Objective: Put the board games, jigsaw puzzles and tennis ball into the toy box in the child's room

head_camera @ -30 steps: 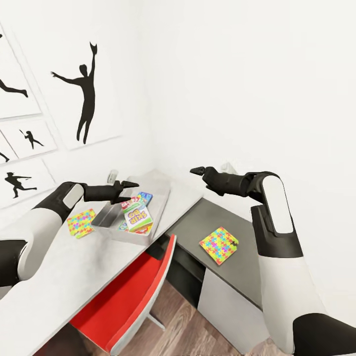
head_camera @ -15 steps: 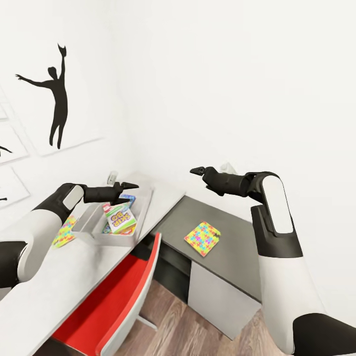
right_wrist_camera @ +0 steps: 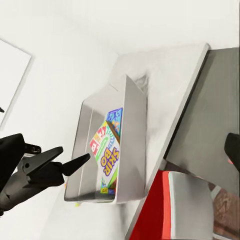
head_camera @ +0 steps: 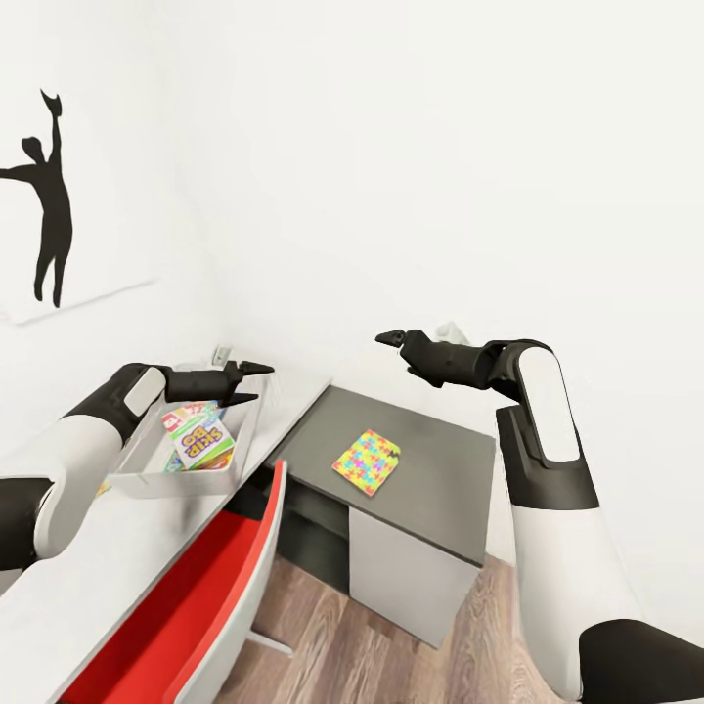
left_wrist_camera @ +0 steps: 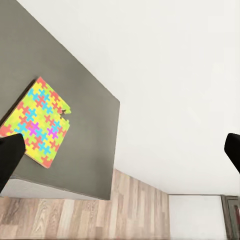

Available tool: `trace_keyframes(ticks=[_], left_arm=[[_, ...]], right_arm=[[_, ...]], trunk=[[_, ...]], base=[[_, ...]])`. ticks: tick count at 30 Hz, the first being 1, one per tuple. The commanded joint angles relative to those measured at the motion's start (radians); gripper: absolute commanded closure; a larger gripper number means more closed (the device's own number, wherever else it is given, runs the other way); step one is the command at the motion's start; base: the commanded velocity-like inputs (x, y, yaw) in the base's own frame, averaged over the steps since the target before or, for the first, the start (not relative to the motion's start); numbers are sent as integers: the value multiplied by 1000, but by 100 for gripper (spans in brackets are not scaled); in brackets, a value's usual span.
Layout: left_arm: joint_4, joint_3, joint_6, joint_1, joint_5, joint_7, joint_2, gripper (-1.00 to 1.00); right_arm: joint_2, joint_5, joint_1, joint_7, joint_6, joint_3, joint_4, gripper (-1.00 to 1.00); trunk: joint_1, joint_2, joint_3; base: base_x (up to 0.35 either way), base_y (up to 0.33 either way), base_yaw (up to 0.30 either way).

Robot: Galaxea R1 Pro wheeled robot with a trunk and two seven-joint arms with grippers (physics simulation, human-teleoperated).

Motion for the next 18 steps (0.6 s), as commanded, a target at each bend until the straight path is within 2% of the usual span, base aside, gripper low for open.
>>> trace_keyframes(ticks=[1, 11, 18], left_arm=[[0, -8, 2, -1, 5, -3, 2, -100], [0, -9, 2, -1, 5, -2, 4, -100], [0, -8, 1, -1, 5, -2, 6, -100]], right_arm=[[1, -9, -1, -10, 2, 0, 0, -100], [2, -9, -1, -11, 2, 0, 2, -100], [2, -8, -1, -11, 2, 0, 6, -100]], trunk=[[0, -2, -2], [0, -2, 6], [0, -2, 12]], base=[[-102, 60, -271], [-35, 17, -271], [-131, 118, -270]])
